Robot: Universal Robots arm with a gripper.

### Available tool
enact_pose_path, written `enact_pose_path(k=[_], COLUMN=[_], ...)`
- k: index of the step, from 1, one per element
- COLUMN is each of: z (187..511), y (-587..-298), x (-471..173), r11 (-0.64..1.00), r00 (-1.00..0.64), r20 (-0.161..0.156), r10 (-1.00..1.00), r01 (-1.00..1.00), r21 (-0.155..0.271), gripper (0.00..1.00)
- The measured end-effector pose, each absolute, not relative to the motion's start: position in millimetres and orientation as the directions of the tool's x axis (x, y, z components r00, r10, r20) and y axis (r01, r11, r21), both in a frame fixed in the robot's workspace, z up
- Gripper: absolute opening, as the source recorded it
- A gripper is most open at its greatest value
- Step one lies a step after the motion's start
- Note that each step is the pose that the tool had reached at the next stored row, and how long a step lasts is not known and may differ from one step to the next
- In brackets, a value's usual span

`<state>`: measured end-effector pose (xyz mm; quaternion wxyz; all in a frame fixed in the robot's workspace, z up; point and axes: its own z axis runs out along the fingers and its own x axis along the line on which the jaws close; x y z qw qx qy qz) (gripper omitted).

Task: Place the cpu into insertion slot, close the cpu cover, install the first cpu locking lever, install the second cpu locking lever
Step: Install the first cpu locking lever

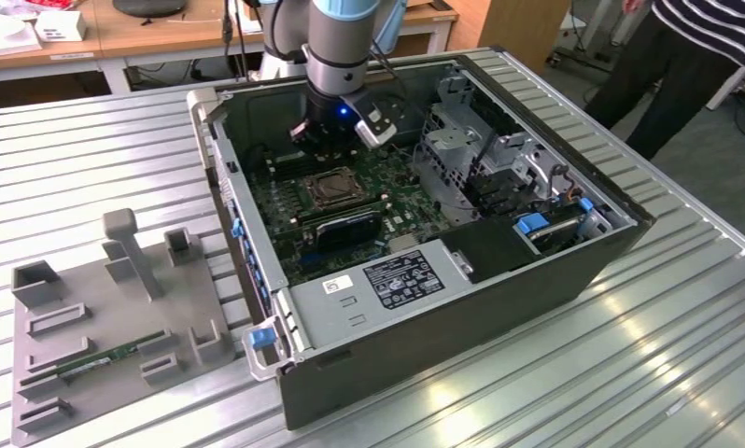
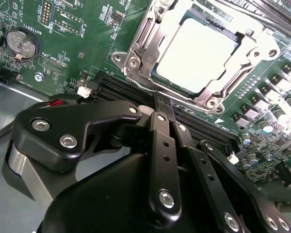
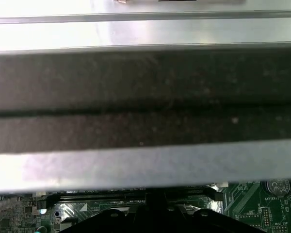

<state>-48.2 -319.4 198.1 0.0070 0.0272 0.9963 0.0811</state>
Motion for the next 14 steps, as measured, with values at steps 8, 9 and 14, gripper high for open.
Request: enact_pose_path(k=[8, 9, 14], z=[197.5, 197.3, 196.3], y=[-320.0, -320.0, -319.9], x=[-48.2, -48.2, -48.2], r11=[0.985, 0.985, 0.984], r00=[-0.998, -0.998, -0.998], r20=[-0.01, -0.009, -0.009], r10=[0.055, 0.055, 0.055], r01=[0.053, 0.053, 0.053], r21=[0.163, 0.163, 0.169], gripper=[0.11, 0.11, 0.11])
